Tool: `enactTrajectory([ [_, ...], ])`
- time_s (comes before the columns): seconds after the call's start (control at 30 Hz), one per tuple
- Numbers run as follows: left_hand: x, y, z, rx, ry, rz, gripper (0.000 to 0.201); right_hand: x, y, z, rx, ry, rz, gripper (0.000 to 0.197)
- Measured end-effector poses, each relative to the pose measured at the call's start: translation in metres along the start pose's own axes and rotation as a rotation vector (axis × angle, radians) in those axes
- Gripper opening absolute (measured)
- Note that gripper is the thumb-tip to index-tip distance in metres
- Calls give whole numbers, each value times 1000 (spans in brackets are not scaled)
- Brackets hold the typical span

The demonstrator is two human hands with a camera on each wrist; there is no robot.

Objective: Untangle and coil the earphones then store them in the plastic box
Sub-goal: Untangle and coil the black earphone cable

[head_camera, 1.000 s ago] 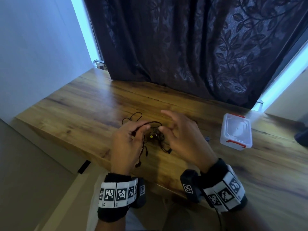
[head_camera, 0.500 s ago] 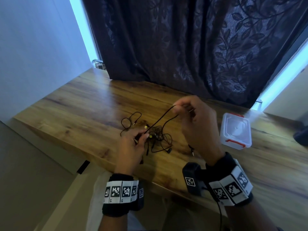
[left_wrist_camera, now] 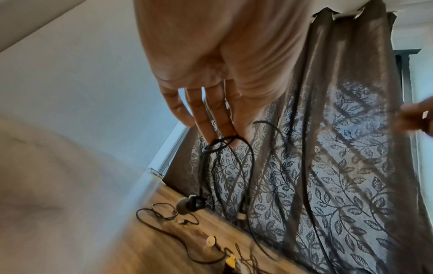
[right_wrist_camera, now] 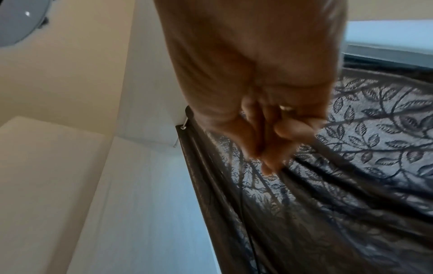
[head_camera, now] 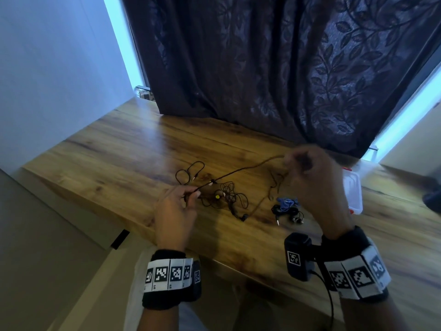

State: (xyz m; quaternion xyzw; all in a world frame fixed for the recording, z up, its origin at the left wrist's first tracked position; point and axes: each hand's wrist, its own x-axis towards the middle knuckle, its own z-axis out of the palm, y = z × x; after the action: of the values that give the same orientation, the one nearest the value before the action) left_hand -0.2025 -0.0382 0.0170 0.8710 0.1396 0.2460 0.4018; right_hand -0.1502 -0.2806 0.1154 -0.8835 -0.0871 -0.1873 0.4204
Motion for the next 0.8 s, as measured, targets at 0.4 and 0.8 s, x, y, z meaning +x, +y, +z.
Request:
enactTrajectory([
  [0.4, 0, 15, 4, -57, 27, 293, 13, -30, -35, 65, -6, -493, -90, 37],
  [0.8, 0, 12, 16, -133, -6, 238, 12, -19, -29, 57, 251, -266, -91, 11],
])
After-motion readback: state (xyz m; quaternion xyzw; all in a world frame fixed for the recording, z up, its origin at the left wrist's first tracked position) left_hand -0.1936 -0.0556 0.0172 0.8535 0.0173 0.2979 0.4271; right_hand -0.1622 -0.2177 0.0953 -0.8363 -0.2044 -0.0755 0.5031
